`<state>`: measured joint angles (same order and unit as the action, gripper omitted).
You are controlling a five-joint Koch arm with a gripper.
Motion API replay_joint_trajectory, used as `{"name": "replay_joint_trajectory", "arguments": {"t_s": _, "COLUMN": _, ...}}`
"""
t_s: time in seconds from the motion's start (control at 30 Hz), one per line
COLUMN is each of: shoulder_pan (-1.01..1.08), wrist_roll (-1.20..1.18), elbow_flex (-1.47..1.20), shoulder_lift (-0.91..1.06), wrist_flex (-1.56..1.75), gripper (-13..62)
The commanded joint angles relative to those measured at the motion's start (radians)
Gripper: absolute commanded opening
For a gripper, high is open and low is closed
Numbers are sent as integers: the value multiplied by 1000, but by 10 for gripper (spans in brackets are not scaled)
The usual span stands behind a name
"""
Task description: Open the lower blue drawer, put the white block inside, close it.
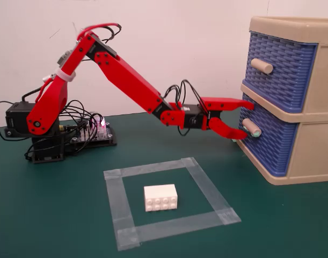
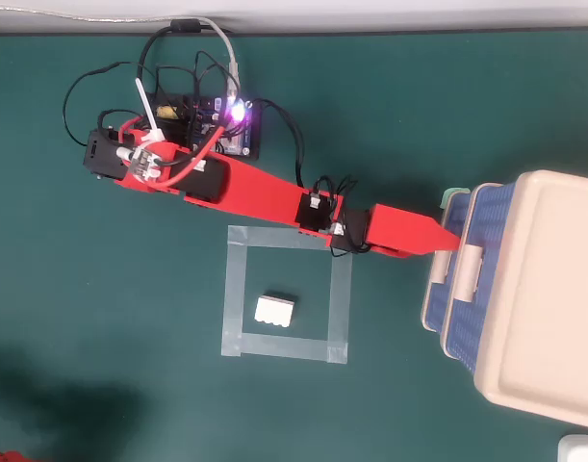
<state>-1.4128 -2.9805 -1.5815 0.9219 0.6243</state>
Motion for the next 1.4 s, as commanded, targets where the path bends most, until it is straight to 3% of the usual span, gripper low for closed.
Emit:
{"name": "replay_joint_trajectory", "arguments": {"t_s": 0.0, "shoulder_pan": -14, "wrist_roll": -72, "elbow_flex": 115, "shoulder_lift": 20, "wrist_flex": 0, "gripper": 205}}
{"name": "replay_joint_trajectory", "arguments": {"t_s": 0.2, "shoulder_pan": -8, "wrist_roll": -74, "elbow_flex": 140, "shoulder_lift": 17, "wrist_flex": -48, "gripper": 86}}
{"name": "replay_joint_trajectory", "arguments": {"t_s": 0.4, "shoulder_pan": 8, "wrist_roll": -75, "elbow_flex": 204, "shoulder_lift": 12, "wrist_flex": -120, "gripper": 54}}
{"name": "replay_joint_trajectory", "arguments": {"t_s": 0.5, "shoulder_pan": 41, "wrist_roll": -92, "elbow_flex": 207, "shoulder_lift": 20, "wrist_flex": -204, "gripper": -80}}
{"name": "replay_joint_trajectory", "arguments": {"t_s": 0.7, "shoulder_pan": 89, "wrist_roll": -173, "elbow_flex": 89, "shoulder_lift": 101, "wrist_flex": -279, "gripper": -80}}
{"name": "replay_joint_trajectory", "arguments": {"t_s": 0.97, "shoulder_pan": 143, "wrist_roll": -183, "elbow_flex": -514, "shoulder_lift": 549, "wrist_flex": -273, "gripper": -80}}
{"name": "replay_joint_trajectory", "arguments": {"t_s": 1.1, "shoulder_pan": 153, "wrist_roll": -184, "elbow_flex": -604, "shoulder_lift": 611, "wrist_flex": -276, "gripper": -76}}
{"name": "replay_joint_trajectory", "arguments": {"t_s": 1.13, "shoulder_pan": 155, "wrist_roll": -183, "elbow_flex": -607, "shoulder_lift": 609, "wrist_flex": -278, "gripper": -63}}
{"name": "replay_joint_trajectory", "arguments": {"t_s": 1.17, "shoulder_pan": 155, "wrist_roll": -179, "elbow_flex": -603, "shoulder_lift": 607, "wrist_flex": -278, "gripper": 7}}
{"name": "replay_joint_trajectory", "arguments": {"t_s": 1.2, "shoulder_pan": 155, "wrist_roll": -169, "elbow_flex": -598, "shoulder_lift": 607, "wrist_flex": -278, "gripper": 115}}
{"name": "replay_joint_trajectory", "arguments": {"t_s": 1.23, "shoulder_pan": 158, "wrist_roll": -166, "elbow_flex": -601, "shoulder_lift": 611, "wrist_flex": -278, "gripper": 270}}
{"name": "replay_joint_trajectory", "arguments": {"t_s": 1.27, "shoulder_pan": 163, "wrist_roll": -166, "elbow_flex": -611, "shoulder_lift": 623, "wrist_flex": -279, "gripper": 333}}
{"name": "replay_joint_trajectory", "arguments": {"t_s": 1.37, "shoulder_pan": 178, "wrist_roll": -170, "elbow_flex": -742, "shoulder_lift": 785, "wrist_flex": -291, "gripper": 346}}
